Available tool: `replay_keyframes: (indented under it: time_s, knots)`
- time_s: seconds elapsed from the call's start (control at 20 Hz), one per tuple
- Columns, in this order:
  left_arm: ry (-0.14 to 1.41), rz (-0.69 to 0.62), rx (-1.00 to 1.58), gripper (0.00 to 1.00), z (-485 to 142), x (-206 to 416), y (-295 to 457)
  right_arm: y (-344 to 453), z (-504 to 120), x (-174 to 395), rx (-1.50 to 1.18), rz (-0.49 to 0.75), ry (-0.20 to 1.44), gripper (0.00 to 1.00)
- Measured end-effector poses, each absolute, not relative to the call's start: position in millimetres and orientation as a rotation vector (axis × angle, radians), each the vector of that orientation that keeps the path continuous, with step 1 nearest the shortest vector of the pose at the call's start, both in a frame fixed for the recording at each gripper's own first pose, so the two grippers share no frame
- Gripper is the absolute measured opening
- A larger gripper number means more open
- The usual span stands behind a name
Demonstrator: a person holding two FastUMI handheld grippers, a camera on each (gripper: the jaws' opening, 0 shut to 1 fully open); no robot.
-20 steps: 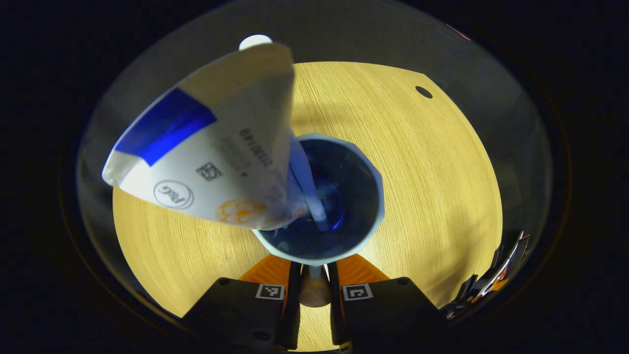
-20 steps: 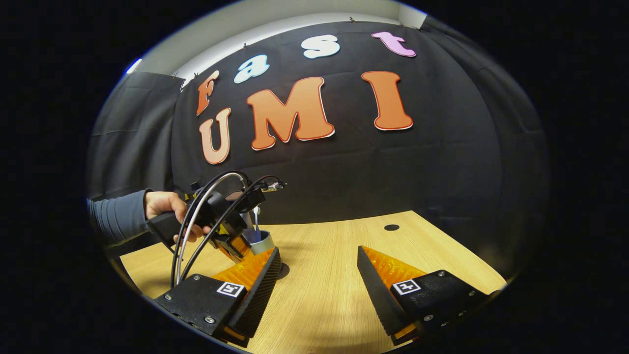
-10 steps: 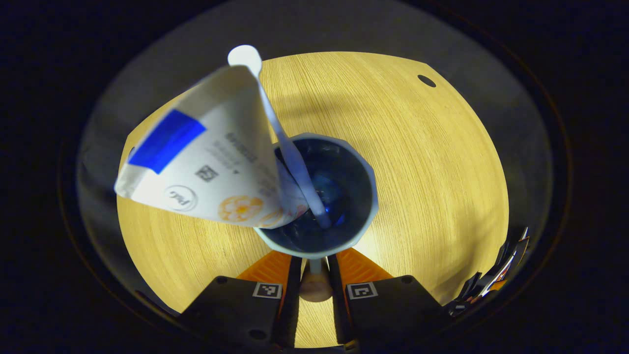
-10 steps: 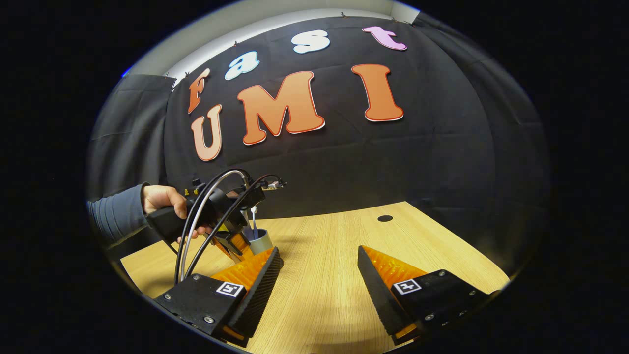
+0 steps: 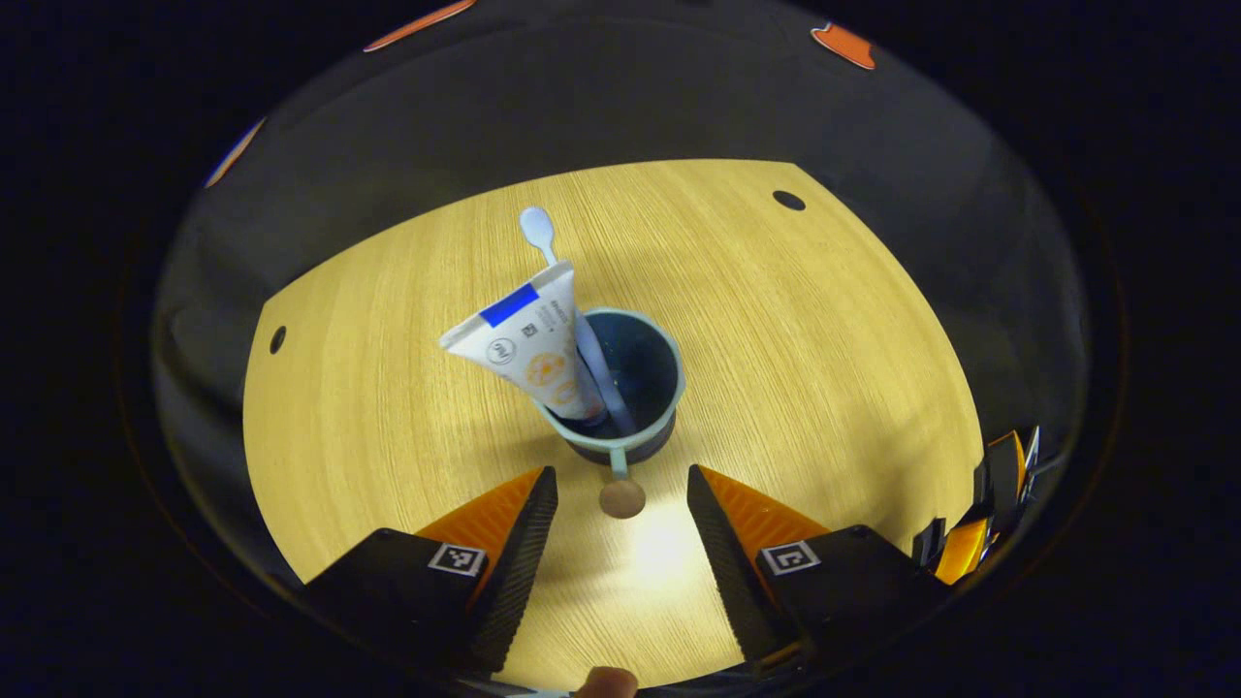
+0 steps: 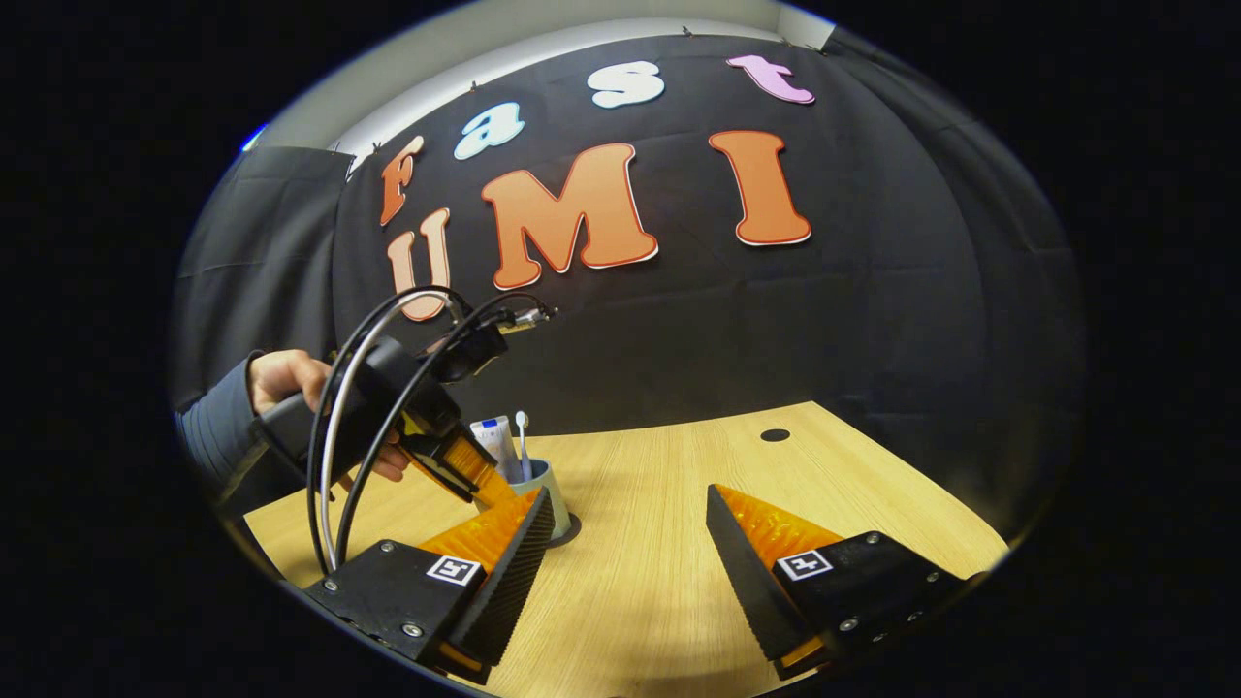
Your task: Put the toothbrush and toothpaste on the desktop into the cup, then pick up the cup and place it on the coaster on the desktop.
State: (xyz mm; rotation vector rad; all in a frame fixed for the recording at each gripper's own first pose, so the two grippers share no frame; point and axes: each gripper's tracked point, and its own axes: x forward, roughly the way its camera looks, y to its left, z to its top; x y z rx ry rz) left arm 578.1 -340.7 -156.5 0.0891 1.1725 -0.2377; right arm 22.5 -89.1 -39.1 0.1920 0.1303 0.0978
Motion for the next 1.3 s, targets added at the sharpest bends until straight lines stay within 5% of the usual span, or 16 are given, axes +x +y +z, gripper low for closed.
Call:
replay_keyframes:
  time_s: [0.25,0.8,1.3]
  knots:
    - [0.978,-0.231,0.075,0.96,-145.9,578.8,-342.4,-66.6,-21.8,19.0,0.165,0.094,0.11,0.95]
    - [0.438,-0.08,0.03,0.96,-110.8,574.3,-328.5,-12.8,13.0,1.8,0.133,0.083,0.01,0.95]
    - [0.135,0.049,-0.055,0.96,-85.2,554.1,-312.5,36.1,14.7,-7.8,0.062,0.124,-0.027,0.95]
